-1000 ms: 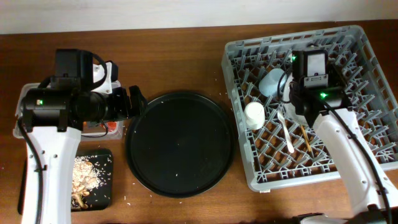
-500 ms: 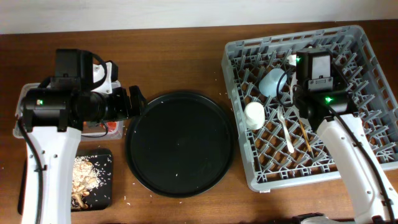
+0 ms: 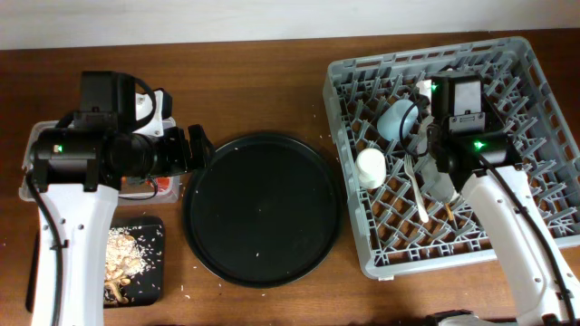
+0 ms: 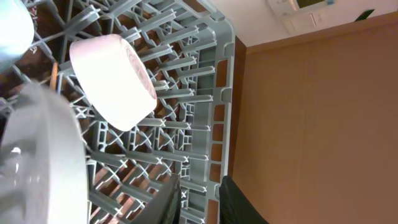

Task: Sort waste into correct bins and load items into the dishwasher rack

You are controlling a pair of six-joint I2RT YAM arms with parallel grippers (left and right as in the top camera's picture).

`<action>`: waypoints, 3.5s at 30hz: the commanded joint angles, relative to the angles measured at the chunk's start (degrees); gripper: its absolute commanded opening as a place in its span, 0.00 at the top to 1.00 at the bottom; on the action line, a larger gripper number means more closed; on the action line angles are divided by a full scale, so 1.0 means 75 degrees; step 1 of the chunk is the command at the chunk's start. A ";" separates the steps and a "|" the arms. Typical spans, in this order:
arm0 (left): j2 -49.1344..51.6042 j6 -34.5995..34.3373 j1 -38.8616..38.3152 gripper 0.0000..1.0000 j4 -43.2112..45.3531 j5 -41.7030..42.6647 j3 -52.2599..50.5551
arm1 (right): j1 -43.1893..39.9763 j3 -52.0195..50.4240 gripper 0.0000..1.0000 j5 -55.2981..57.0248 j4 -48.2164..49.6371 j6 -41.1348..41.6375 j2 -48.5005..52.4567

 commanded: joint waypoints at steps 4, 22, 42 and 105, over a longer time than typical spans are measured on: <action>-0.0079 0.0099 0.0026 0.01 0.0015 -0.0026 0.0134 | -0.0009 0.0128 0.56 -0.0006 0.0303 0.0122 -0.0192; -0.0079 0.0099 0.0026 0.01 0.0015 -0.0026 0.0134 | -0.1166 0.0128 0.01 -0.5910 -0.1381 0.4062 -0.2850; -0.0079 0.0099 0.0026 0.01 0.0015 -0.0026 0.0134 | -0.1163 0.0119 0.01 -0.5893 -0.1387 0.4060 0.0571; -0.0079 0.0099 0.0026 0.01 0.0015 -0.0026 0.0134 | -0.0548 -0.9474 0.02 -0.6397 0.4546 0.3101 -1.0777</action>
